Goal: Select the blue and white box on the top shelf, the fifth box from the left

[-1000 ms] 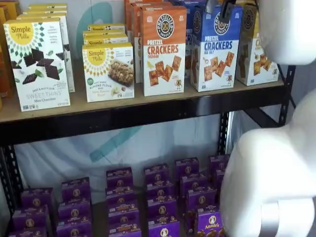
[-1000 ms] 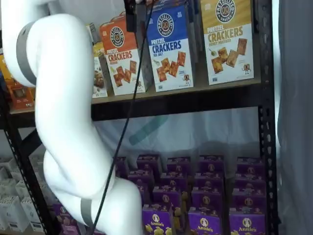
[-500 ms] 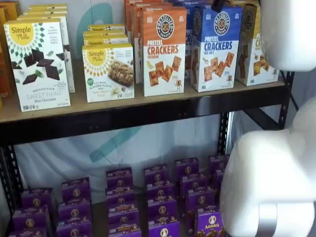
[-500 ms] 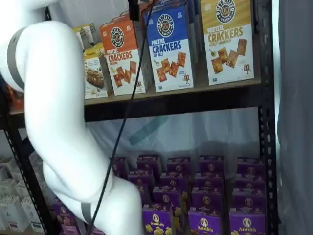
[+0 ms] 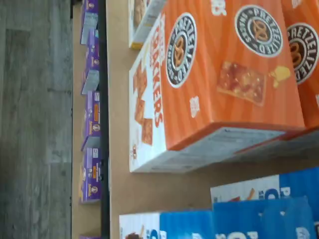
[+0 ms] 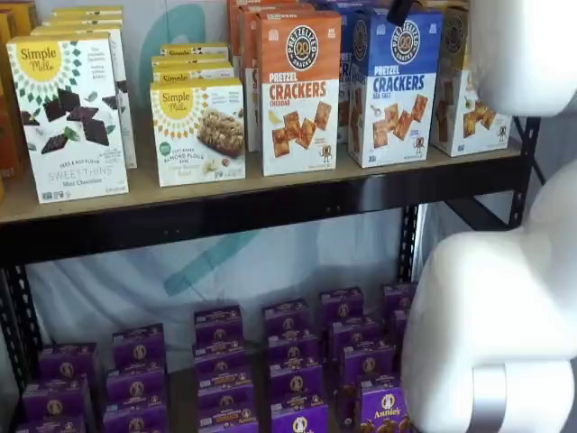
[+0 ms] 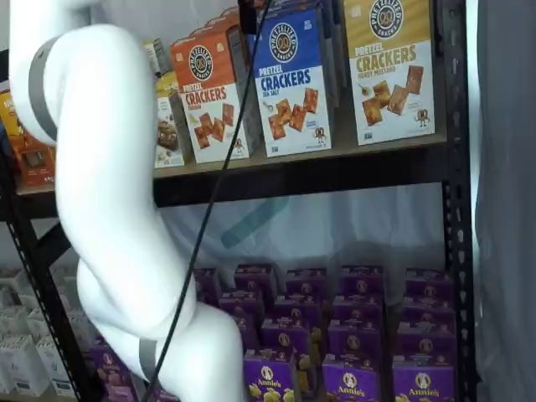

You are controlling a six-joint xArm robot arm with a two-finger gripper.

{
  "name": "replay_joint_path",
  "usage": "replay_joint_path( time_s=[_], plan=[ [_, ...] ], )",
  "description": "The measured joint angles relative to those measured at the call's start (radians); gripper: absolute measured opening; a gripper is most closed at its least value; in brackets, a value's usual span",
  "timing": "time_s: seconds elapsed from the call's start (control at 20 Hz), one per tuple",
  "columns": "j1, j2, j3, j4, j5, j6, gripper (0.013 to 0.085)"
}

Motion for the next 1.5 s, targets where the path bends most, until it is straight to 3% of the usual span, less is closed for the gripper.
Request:
replay_joint_path(
  time_s=[0.7,1.25,1.5],
  plan=[
    [0.0,0.084,-0.027,-0.043,-0.038,-0.036,0.085],
    [0.042,0.19,-0.17,-0.14,0.128,-0.016,0.085],
    [0.066,0.205,-0.191,-0.175,0.155,-0.003,0.085]
  ],
)
